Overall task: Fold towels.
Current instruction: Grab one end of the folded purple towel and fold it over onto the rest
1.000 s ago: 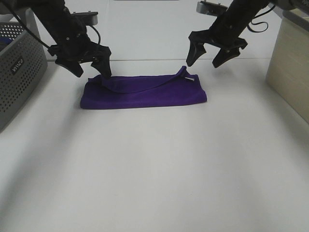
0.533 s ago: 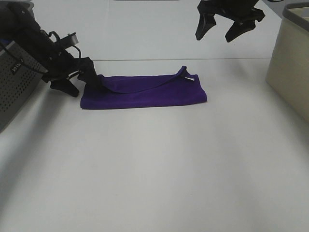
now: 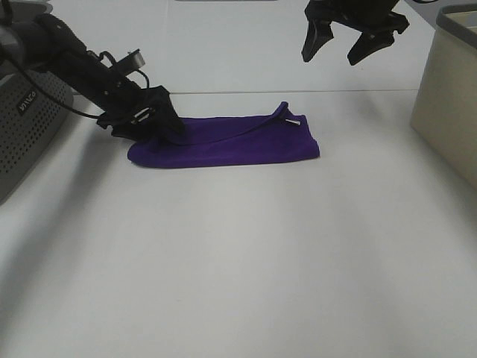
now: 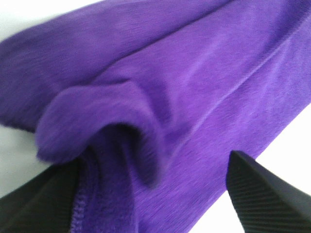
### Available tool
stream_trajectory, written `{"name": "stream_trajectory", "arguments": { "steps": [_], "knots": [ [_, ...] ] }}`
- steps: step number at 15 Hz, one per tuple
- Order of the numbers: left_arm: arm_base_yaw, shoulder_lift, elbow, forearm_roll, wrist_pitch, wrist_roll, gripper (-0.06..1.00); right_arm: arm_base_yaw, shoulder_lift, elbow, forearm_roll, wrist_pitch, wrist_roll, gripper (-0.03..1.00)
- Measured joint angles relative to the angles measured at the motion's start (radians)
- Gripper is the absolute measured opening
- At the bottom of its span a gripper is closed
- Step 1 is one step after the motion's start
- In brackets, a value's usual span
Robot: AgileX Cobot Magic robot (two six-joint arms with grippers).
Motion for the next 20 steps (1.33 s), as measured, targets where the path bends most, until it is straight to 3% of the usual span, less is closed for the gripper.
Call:
{"name": "stream_trajectory", "arguments": {
  "steps": [2, 3, 5, 6, 9, 11, 13, 18, 20],
  "knots": [
    [-0.036, 0.018, -0.030, 0.005, -0.011, 0.001, 0.67, 0.000, 0.000, 0.000, 0.000, 0.000, 0.000, 0.85],
    [-0.043, 0.021, -0.033, 0.011, -0.015, 0.001, 0.57, 0.000, 0.000, 0.000, 0.000, 0.000, 0.000, 0.85],
    [-0.043, 0.034, -0.044, 0.053, -0.013, 0.000, 0.11, 0.000, 0.000, 0.000, 0.001, 0.000, 0.005, 0.85],
    [-0.043, 0.038, -0.063, 0.077, 0.001, -0.004, 0.04, 0.000, -0.005, 0.000, 0.001, 0.000, 0.006, 0.85],
    [-0.032, 0.064, -0.208, 0.196, 0.112, -0.051, 0.03, 0.000, -0.043, 0.000, 0.001, 0.000, 0.006, 0.85],
    [-0.008, 0.055, -0.327, 0.203, 0.119, -0.088, 0.03, 0.000, -0.098, 0.000, 0.001, 0.002, 0.027, 0.85],
    [-0.008, 0.019, -0.368, 0.158, 0.120, -0.100, 0.03, 0.000, -0.146, 0.000, 0.001, 0.002, 0.033, 0.85],
    [-0.122, -0.009, -0.376, 0.137, 0.124, -0.109, 0.03, 0.000, -0.234, 0.000, 0.012, 0.003, 0.034, 0.85],
    [-0.187, 0.000, -0.376, 0.138, 0.064, -0.114, 0.03, 0.000, -0.249, 0.000, 0.029, 0.003, 0.034, 0.85]
  ]
}}
